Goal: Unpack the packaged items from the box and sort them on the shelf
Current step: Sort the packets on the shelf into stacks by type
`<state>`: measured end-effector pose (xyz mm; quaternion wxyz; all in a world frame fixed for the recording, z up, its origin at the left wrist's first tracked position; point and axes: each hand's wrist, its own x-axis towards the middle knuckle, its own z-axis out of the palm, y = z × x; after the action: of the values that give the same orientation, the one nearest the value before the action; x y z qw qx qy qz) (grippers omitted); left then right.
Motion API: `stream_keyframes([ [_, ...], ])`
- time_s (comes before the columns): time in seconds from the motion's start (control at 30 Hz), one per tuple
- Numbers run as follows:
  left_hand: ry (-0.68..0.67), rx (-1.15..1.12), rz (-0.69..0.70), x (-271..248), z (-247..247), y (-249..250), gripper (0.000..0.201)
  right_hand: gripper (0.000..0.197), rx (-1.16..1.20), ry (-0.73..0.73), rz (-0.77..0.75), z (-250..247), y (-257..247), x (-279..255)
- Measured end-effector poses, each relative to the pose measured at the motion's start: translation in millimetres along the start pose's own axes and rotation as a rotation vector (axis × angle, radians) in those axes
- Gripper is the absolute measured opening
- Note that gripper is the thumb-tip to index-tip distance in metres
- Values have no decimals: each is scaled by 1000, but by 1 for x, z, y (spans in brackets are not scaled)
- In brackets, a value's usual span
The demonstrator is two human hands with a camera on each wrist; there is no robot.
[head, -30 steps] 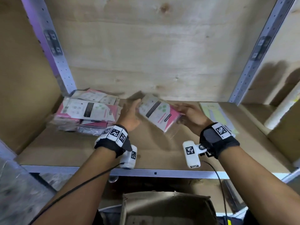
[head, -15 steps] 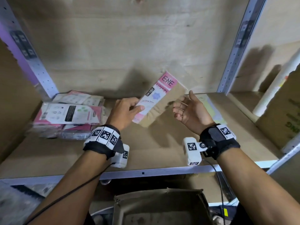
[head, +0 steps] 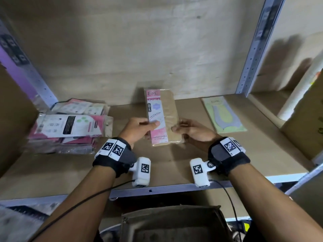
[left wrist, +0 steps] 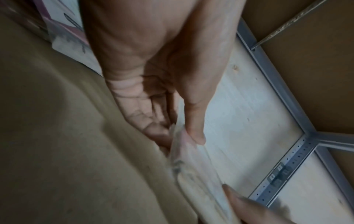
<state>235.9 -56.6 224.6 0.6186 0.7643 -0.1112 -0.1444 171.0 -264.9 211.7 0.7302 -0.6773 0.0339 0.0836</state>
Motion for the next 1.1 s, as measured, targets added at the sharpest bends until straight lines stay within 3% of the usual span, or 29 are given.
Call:
stream_keyframes([
  [0.03,7,-6,-21,3,0,-1,25,29,15,0,11,-2,0,1],
  [0.13,93,-73,-60,11,-4,1,29,10,-18,-76,22,-7,-1,-5],
  [0.3,303,-291,-78,22,-30,5,34,31,-91,-143,93,-6,0,-16],
  [0.47,420,-110,-79,25,-57,-4,26,36,-161,-134,81,-10,-1,-23],
  [0.63,311,156,114,22,-72,-7,13,41,-222,-114,95,-17,-6,-30],
  [0.77,289,280,217,17,-75,-6,33,41,-240,-178,95,-19,-8,-34],
  [0.93,263,290,135,5,-79,2,52,40,-282,-216,86,-21,-9,-36],
  [1.1,151,-134,-95,-4,-80,4,39,34,-304,-178,65,-19,-9,-33],
])
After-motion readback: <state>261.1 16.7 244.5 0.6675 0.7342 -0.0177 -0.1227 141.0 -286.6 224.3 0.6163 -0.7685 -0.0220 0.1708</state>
